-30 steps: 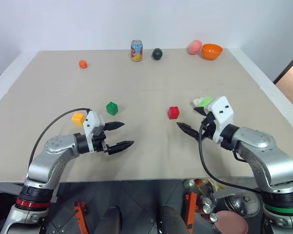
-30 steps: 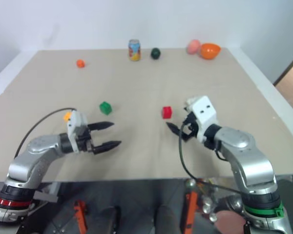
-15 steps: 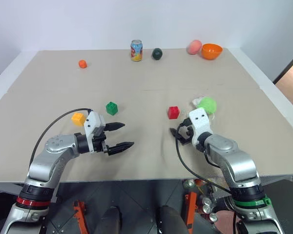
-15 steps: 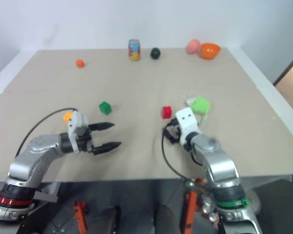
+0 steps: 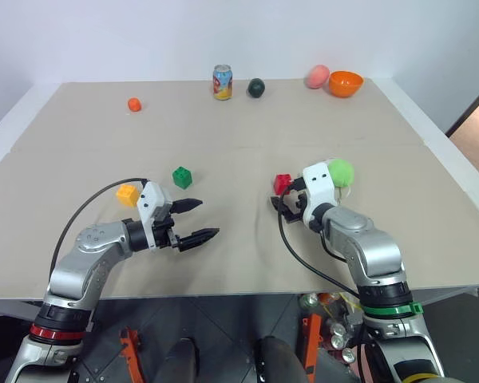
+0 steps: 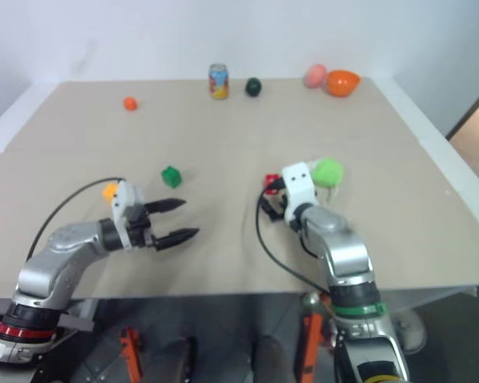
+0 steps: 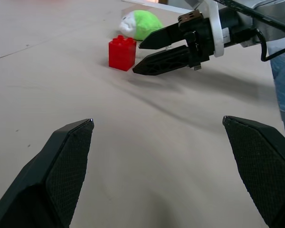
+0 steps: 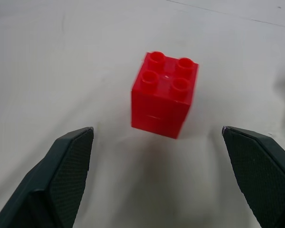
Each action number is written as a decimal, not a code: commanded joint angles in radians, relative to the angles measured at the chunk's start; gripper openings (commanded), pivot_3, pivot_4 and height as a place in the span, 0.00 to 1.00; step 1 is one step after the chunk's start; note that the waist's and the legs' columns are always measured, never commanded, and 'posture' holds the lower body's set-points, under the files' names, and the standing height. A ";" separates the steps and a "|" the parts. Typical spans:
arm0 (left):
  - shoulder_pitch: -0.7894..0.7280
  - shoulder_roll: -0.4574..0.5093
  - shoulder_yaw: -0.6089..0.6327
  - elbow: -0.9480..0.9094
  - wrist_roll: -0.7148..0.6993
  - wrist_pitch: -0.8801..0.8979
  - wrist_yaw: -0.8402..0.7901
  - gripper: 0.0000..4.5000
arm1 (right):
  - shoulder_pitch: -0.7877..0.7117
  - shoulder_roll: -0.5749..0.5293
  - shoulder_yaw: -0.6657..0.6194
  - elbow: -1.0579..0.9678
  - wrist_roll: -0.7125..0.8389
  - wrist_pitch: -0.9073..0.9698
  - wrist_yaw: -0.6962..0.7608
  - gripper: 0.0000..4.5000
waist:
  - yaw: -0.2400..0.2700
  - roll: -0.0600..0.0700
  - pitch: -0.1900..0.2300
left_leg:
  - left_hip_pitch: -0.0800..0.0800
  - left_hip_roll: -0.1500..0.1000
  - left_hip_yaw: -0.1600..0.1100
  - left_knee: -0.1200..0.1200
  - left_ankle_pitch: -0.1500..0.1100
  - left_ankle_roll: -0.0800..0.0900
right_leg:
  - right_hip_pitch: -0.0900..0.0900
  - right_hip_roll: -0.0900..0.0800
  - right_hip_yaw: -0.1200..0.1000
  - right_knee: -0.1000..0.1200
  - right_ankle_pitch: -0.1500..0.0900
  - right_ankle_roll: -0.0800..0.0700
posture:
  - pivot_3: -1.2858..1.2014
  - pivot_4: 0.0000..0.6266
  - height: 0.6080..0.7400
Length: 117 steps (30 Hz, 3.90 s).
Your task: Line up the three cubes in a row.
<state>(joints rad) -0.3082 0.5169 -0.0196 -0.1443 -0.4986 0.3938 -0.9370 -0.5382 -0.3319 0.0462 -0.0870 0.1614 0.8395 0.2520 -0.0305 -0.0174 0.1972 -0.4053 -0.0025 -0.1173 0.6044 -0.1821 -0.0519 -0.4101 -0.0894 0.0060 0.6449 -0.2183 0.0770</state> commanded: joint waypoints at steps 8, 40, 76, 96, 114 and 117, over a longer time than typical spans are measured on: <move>0.019 -0.006 0.043 -0.039 -0.006 -0.021 0.049 1.00 | -0.076 0.051 0.029 0.118 -0.051 -0.091 -0.003 1.00 | -0.002 0.000 0.000 | 0.000 0.000 0.000 0.000 0.000 0.000 | 0.000 0.000 0.000 0.000 0.000 0.000 | 0.52 0.24 1.00; 0.042 0.083 0.117 -0.043 -0.030 -0.056 -0.037 1.00 | -0.111 -0.037 0.038 0.241 0.023 -0.259 0.338 0.28 | -0.014 0.000 0.000 | 0.000 0.000 0.000 -0.001 0.000 0.000 | 0.000 0.000 0.000 0.000 0.000 0.000 | 0.52 0.24 1.00; 0.160 0.152 0.193 -0.143 -0.092 0.002 -0.035 1.00 | -0.484 -0.140 0.213 1.105 -0.131 -0.998 1.170 0.28 | -0.017 0.001 0.001 | 0.003 0.006 0.001 -0.001 0.004 -0.007 | 0.001 0.006 0.001 0.000 0.002 -0.008 | 0.52 0.24 1.00; 0.119 0.126 0.177 -0.115 -0.088 0.005 -0.025 1.00 | -0.508 -0.166 0.230 1.135 -0.220 -1.060 1.194 0.95 | -0.017 0.001 0.001 | 0.007 0.014 0.001 -0.002 0.004 -0.007 | 0.002 0.015 0.001 0.000 0.005 -0.014 | 0.52 0.24 1.00; 0.137 -0.064 0.196 -0.146 -0.043 0.168 0.400 1.00 | -0.408 -0.301 -0.048 0.198 0.223 -0.550 1.082 0.95 | -0.015 0.002 0.002 | 0.004 0.017 0.002 -0.004 0.003 -0.008 | -0.002 0.018 0.003 0.000 0.005 -0.010 | 0.52 0.24 1.00; 0.143 -0.095 0.199 -0.162 -0.036 0.204 0.479 1.00 | -0.318 -0.262 -0.067 0.010 0.277 -0.430 0.946 0.95 | -0.013 0.001 0.001 | 0.004 0.017 0.002 -0.003 0.003 -0.008 | -0.002 0.018 0.003 0.000 0.005 -0.010 | 0.52 0.24 1.00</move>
<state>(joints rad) -0.1657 0.4222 0.1576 -0.2596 -0.5440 0.5867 -0.4962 -0.8779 -0.6026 0.0031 0.0095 0.4009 0.3551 1.2615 -0.0437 -0.0164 0.1987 -0.4010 0.0149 -0.1155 0.6013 -0.1794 -0.0596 -0.4111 -0.0713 0.0083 0.6452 -0.2136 0.0669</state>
